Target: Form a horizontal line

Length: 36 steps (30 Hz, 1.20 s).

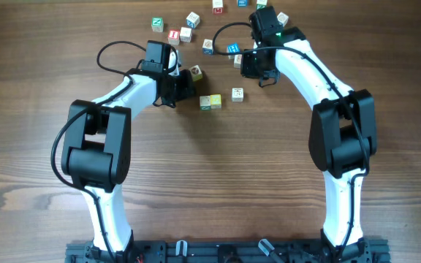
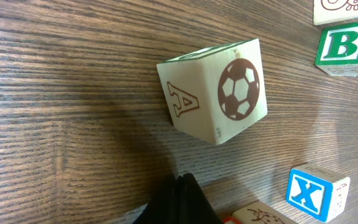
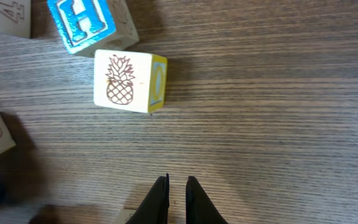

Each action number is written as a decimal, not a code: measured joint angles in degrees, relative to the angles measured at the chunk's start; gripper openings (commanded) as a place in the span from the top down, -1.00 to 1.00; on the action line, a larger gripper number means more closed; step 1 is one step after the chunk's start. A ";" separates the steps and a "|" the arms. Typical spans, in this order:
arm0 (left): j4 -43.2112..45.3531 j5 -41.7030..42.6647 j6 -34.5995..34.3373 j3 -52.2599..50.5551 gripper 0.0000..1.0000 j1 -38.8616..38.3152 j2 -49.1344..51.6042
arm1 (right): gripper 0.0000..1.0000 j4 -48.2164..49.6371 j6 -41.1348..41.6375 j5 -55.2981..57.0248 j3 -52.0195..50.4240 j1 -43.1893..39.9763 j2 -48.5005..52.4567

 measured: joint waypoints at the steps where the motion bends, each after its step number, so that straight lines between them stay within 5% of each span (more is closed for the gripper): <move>1: -0.04 0.07 0.00 0.04 0.92 0.00 0.02 | 0.78 0.00 -0.02 -0.22 0.00 0.00 0.00; 30: -6.93 4.15 8.09 0.85 0.92 0.46 0.11 | 0.76 7.96 0.28 -2.82 -8.35 0.00 0.00; 36: -6.64 4.09 8.24 0.85 0.92 0.33 0.11 | 0.91 9.09 0.39 -5.62 -8.55 0.07 0.00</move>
